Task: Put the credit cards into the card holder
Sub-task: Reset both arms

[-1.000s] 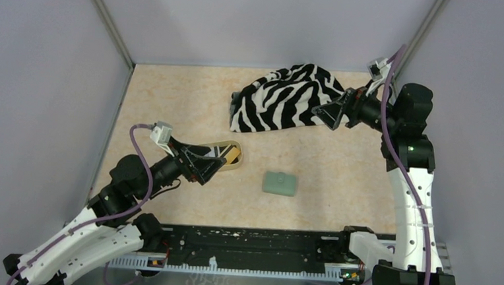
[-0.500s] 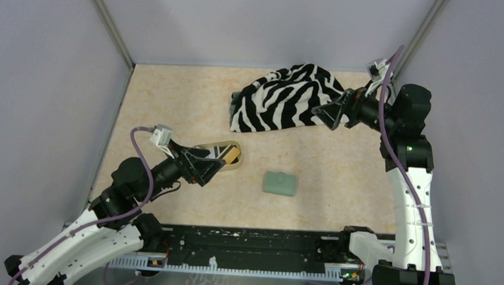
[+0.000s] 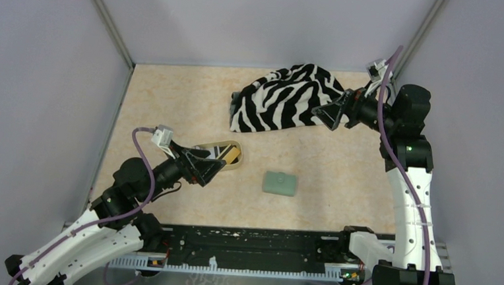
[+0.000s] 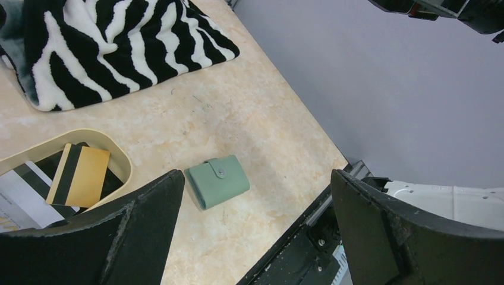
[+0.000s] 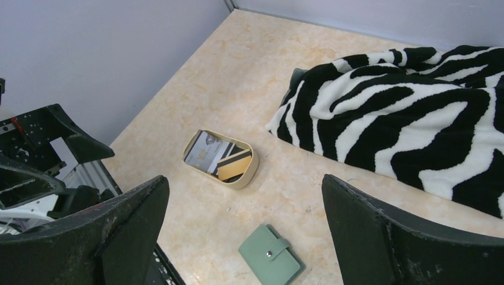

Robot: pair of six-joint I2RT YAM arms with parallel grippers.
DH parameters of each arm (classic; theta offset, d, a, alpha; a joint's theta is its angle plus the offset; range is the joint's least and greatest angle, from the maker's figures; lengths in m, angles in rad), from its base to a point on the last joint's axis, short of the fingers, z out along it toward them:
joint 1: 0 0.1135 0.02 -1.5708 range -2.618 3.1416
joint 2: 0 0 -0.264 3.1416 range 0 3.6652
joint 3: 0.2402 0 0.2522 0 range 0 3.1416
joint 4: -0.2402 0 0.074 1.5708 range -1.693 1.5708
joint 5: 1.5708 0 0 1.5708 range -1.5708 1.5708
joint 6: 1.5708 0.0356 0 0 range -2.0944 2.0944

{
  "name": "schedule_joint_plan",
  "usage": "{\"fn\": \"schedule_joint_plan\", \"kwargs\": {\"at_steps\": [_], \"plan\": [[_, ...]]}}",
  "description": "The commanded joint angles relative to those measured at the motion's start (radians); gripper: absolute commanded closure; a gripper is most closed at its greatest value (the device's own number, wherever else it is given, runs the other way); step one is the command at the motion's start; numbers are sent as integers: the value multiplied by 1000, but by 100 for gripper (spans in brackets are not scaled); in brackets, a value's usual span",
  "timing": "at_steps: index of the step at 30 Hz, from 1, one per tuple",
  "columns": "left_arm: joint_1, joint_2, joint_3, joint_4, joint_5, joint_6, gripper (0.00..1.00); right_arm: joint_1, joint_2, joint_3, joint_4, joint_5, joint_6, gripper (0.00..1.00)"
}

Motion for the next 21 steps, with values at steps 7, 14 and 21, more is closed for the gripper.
{"fn": "schedule_joint_plan", "kwargs": {"at_steps": [7, 14, 21], "plan": [[-1, -11, -13, 32, -9, -6, 1, -10, -17, 3, 38, 12, -14, 2], [-1, -11, -20, 38, -11, -6, 2, -10, -16, 1, 38, 17, -19, 1], [-1, -10, -27, 43, -12, -7, 2, -10, -13, 2, 39, 17, -20, 2]]}}
